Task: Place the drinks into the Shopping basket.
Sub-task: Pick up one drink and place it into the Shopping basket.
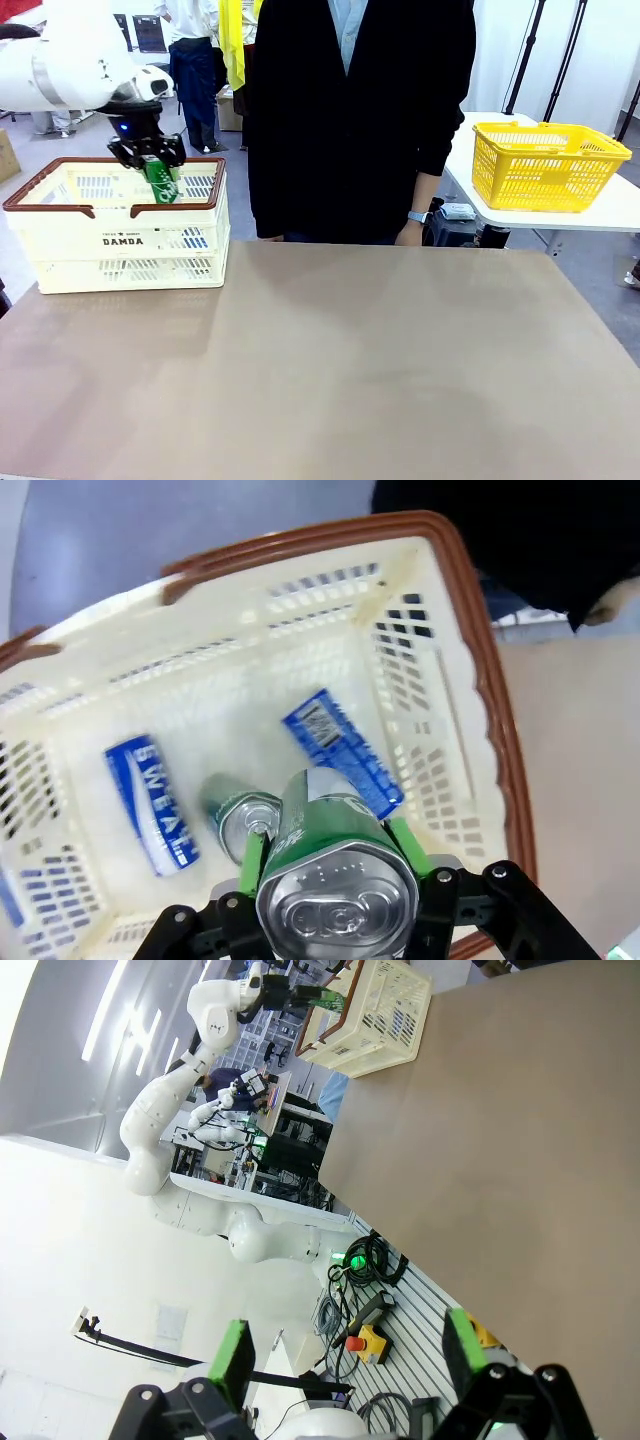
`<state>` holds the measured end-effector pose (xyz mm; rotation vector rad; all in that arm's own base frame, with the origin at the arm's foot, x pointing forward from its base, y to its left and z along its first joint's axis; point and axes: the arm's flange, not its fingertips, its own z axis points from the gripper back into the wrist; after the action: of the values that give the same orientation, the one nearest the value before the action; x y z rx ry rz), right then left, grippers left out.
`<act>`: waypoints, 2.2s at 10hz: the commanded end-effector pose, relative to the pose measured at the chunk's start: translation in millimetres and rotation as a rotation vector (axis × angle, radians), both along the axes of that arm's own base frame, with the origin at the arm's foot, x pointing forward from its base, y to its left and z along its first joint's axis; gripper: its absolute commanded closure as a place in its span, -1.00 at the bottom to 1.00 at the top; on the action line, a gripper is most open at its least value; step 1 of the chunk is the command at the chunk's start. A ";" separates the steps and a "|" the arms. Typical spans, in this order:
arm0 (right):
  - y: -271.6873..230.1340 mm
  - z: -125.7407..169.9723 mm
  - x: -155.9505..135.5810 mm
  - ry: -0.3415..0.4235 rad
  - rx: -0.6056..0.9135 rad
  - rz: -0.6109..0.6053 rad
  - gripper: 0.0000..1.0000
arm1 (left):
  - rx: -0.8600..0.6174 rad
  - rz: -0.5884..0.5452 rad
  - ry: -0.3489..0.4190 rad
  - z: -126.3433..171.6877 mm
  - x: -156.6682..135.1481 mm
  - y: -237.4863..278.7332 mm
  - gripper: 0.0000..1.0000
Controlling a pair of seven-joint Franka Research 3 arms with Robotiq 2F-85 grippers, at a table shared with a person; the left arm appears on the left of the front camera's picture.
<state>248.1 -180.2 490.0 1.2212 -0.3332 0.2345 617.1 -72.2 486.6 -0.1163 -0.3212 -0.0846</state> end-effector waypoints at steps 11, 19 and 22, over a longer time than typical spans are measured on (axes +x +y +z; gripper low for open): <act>-3.7 0.7 -2.7 -0.012 -0.014 0.018 -1.00 | 0.052 -0.008 0.137 -59.7 17.8 11.5 0.87; -3.7 0.7 -2.7 -0.012 -0.014 0.018 -1.00 | 0.079 -0.010 0.141 -59.2 18.3 10.7 -1.00; -3.7 0.7 -2.7 -0.012 -0.014 0.018 -1.00 | 0.010 -0.039 0.201 -12.4 12.5 37.6 -1.00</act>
<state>248.1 -180.2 490.0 1.2213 -0.3331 0.2345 630.9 -52.1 444.5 -0.0829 -0.1568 -0.1023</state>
